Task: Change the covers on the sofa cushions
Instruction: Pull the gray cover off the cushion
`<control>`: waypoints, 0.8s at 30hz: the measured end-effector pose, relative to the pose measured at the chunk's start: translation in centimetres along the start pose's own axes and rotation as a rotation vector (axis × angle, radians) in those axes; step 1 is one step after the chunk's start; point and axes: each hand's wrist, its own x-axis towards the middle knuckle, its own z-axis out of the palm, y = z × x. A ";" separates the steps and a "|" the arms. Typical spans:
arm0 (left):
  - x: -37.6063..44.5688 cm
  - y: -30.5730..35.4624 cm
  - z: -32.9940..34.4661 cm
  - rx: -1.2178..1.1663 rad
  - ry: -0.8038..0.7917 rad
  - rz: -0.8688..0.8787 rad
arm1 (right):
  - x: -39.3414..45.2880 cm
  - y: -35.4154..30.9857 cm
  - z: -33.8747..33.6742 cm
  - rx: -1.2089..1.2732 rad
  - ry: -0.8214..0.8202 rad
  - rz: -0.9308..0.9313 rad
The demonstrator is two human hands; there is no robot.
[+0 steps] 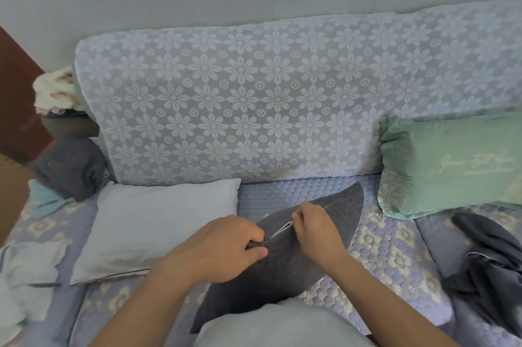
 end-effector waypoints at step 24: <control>3.9 -1.2 10.6 0.308 -0.059 -0.101 | -1.5 2.0 4.5 0.031 0.070 -0.024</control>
